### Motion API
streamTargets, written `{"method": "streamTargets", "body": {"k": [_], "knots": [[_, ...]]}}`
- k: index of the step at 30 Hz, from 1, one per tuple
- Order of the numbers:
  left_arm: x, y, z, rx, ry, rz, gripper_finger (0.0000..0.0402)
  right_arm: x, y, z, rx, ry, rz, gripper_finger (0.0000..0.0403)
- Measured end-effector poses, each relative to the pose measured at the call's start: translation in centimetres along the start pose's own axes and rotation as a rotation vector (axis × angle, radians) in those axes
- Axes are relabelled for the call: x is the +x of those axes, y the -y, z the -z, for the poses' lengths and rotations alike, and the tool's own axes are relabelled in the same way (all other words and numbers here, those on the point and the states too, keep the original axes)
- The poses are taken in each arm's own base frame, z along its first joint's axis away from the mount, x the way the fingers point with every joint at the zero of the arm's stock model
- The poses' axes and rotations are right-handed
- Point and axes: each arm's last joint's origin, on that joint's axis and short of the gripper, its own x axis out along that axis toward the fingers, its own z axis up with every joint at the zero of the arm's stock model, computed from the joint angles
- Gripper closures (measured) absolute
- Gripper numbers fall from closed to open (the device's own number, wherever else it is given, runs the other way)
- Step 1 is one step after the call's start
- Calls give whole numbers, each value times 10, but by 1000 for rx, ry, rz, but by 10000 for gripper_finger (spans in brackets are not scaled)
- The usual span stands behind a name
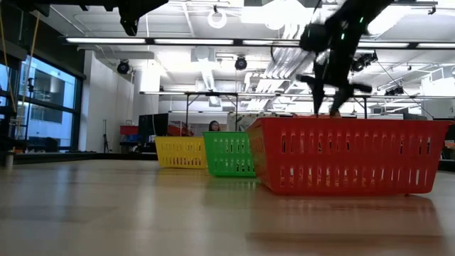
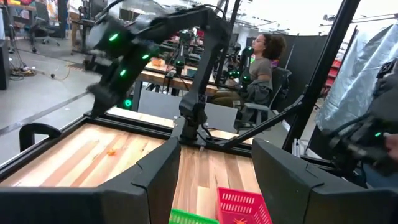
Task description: Sort Halloween decoration
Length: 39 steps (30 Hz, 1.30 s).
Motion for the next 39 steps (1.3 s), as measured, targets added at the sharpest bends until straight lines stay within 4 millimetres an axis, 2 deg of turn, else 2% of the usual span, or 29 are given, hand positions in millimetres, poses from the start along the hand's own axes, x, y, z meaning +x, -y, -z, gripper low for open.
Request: {"method": "streamTargets", "body": {"k": [7, 14, 20, 32, 39], "knots": [[0, 0, 0, 1, 0, 0, 213, 57, 13, -2, -4, -260, 85, 219], [0, 0, 0, 2, 0, 0, 213, 88, 18, 9, -66, -407, 204, 219], [0, 0, 0, 1, 0, 0, 213, 99, 18, 11, -82, -412, 227, 219], [0, 0, 0, 1, 0, 0, 213, 102, 17, 10, -63, -376, 255, 219], [0, 0, 0, 1, 0, 0, 213, 117, 18, 16, -49, -421, 286, 219]]}}
